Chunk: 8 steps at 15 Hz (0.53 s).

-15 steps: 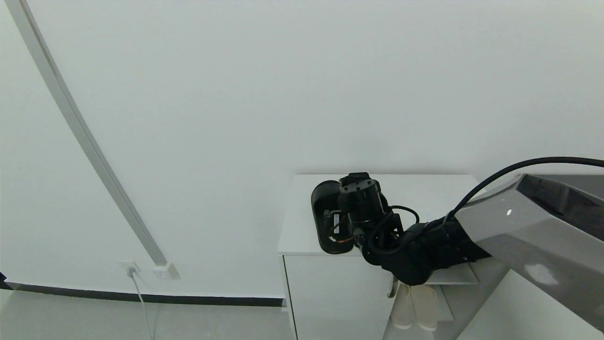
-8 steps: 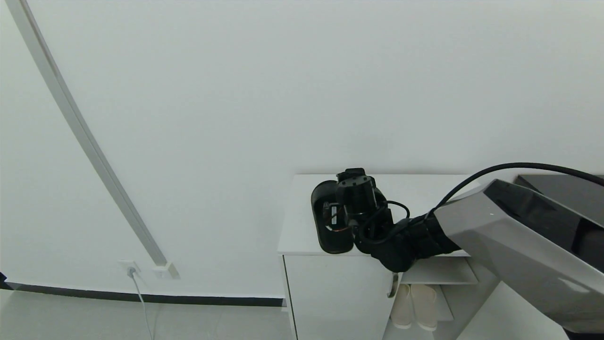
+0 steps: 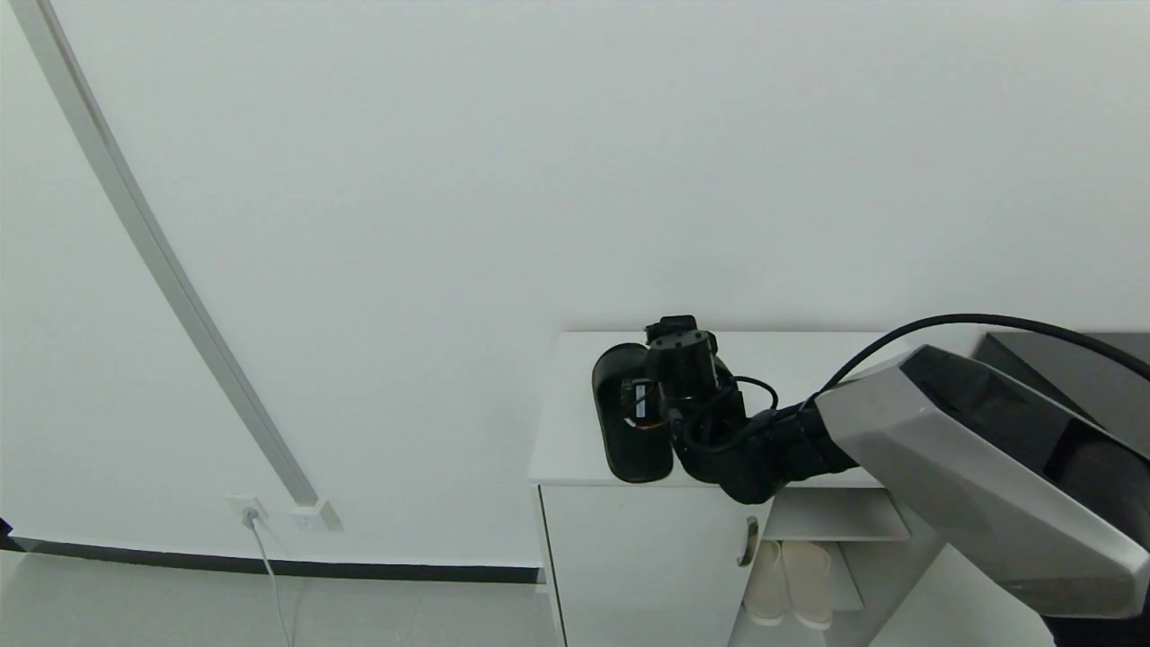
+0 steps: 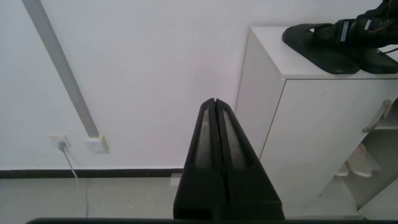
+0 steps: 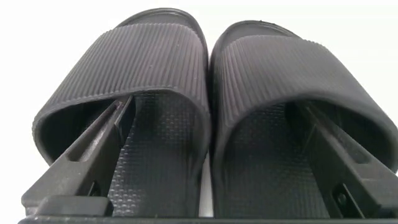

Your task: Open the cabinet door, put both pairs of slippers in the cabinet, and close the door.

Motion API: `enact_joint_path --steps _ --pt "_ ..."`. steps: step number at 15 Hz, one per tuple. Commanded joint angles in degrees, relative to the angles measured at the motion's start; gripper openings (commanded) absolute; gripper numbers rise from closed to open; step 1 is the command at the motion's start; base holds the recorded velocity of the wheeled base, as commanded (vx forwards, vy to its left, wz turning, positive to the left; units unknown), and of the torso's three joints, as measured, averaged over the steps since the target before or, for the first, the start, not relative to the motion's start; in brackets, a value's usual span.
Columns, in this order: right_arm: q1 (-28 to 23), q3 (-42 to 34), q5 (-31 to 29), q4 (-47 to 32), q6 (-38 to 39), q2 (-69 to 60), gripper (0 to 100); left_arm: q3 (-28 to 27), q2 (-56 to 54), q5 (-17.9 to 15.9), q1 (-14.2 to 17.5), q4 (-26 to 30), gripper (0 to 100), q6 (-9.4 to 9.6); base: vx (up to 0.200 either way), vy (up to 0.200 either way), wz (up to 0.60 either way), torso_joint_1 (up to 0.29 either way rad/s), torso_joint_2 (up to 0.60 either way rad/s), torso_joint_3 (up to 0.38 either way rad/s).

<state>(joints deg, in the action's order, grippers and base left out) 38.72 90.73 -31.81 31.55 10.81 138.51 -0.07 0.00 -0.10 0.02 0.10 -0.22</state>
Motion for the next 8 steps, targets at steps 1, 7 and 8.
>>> enact_joint_path --steps 1,7,8 --pt "-0.31 0.94 -0.01 0.00 0.00 1.32 100 -0.01 0.00 0.01 0.06 -0.01 0 -0.04 0.000 0.000 0.00 0.000 0.00 0.000" --pt "-0.84 5.68 -0.01 0.00 -1.41 4.40 100 -0.01 0.00 0.01 0.06 -0.01 0 -0.04 0.000 0.000 0.00 0.000 0.00 0.000" --pt "-0.84 5.77 -0.01 0.00 -1.41 4.49 100 -0.01 0.00 0.01 0.06 -0.01 0 -0.04 0.000 0.000 0.00 0.000 0.00 0.000"
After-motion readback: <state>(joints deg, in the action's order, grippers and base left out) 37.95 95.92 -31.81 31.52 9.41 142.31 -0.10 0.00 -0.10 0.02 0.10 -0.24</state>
